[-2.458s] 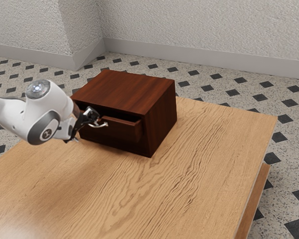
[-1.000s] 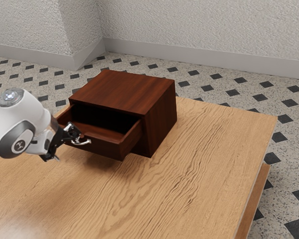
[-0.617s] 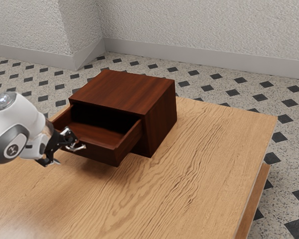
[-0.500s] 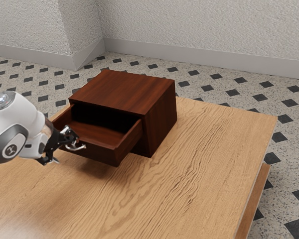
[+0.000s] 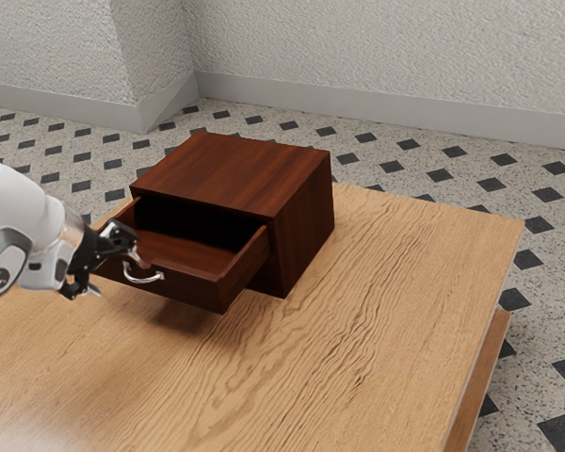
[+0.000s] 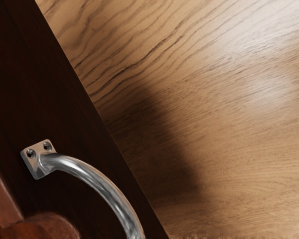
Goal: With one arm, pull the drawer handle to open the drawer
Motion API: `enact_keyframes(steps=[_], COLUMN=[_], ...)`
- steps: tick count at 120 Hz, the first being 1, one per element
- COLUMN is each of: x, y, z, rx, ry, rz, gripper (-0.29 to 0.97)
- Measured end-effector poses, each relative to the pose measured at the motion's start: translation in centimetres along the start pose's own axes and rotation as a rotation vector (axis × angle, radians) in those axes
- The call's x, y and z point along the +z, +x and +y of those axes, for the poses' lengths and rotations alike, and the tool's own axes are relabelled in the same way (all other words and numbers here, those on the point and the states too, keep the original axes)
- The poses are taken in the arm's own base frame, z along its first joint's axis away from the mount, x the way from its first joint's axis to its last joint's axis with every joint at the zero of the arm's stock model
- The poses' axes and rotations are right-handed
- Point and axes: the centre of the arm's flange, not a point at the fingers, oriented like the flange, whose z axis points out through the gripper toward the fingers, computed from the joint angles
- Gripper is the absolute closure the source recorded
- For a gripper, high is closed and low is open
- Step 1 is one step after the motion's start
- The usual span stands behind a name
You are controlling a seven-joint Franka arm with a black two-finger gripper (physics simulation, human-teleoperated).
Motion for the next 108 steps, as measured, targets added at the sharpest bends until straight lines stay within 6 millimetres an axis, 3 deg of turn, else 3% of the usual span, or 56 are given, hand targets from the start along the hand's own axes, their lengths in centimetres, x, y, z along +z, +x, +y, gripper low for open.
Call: enact_keyframes(steps=[31,50,72,98,108], x=[-2.8,-6.1,-9.2,-14.7,-16.8], y=[-1.8,-5.4,-7.8,-8.2,-8.3], z=[-0.7,-2.7,-3.4,-9.7,-11.1], rx=[-0.036,-0.105,-0.201,-0.280,-0.334], ry=[-0.009,-0.073,-0.184,-0.270,-0.306], rz=[-0.008,-0.028,-0.017,-0.019,-0.021], gripper=[0.01,0.00,0.00,0.00,0.00])
